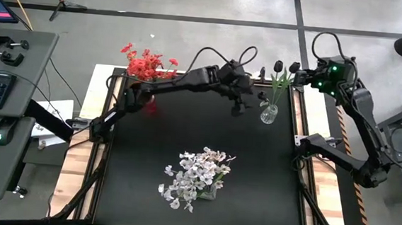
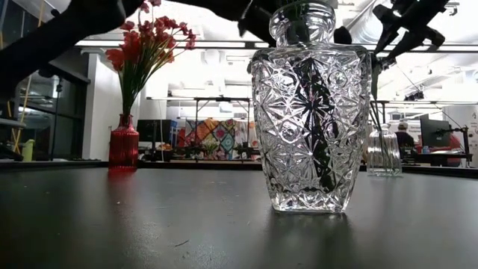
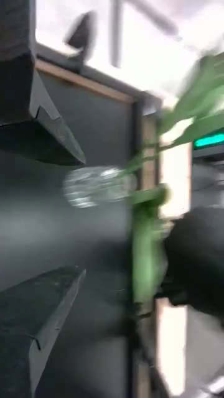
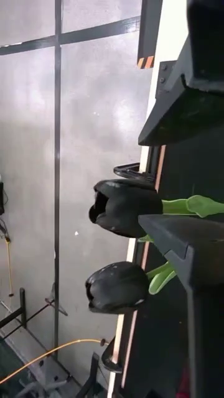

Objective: Sort flowers into vase by color
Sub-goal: Return to Home Position

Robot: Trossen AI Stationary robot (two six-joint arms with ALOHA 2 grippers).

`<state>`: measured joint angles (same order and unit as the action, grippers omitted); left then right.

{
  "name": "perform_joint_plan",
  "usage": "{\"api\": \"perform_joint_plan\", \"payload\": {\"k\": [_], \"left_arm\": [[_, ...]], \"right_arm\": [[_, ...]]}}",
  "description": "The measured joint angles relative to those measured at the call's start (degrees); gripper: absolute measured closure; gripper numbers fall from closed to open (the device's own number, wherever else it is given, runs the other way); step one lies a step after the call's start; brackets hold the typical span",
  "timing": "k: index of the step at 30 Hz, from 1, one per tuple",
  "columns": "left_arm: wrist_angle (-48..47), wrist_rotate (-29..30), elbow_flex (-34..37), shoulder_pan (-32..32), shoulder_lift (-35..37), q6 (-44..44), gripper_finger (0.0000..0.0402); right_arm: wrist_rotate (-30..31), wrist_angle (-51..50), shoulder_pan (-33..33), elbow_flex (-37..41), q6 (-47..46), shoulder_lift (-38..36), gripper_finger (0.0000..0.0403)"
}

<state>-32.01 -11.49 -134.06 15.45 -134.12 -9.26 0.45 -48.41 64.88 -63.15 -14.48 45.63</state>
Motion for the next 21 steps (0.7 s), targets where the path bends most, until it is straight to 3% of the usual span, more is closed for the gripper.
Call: {"api": "perform_joint_plan", "payload": {"k": [4,7,13,16,21], "left_arm": [[-11.35,-0.43,0.09,-0.19,1.78,1.38,0.0135],[-17.45,-4.09,0.1,-0.87,3.43,3.01,0.0135],[-23.31,-6.44,0.26,-4.5,7.99,4.28,0.0135],[-24.32,-4.95,0.26,-6.33,11.26,6.14,0.0135],[-24.82,4.56,0.26,-11.04,16.97,8.63,0.0135]], "right_arm": [[-0.19,-0.85,0.0,-0.93,0.02,-0.12,0.0219],[-1.5,-2.7,0.0,-1.67,0.02,-0.94,0.0219],[-2.49,-9.24,0.0,-4.15,3.08,-3.72,0.0219],[-2.52,-12.07,0.0,-5.25,5.21,-6.11,0.0219],[-2.53,-13.26,0.0,-5.45,6.56,-10.49,0.0219]]}}
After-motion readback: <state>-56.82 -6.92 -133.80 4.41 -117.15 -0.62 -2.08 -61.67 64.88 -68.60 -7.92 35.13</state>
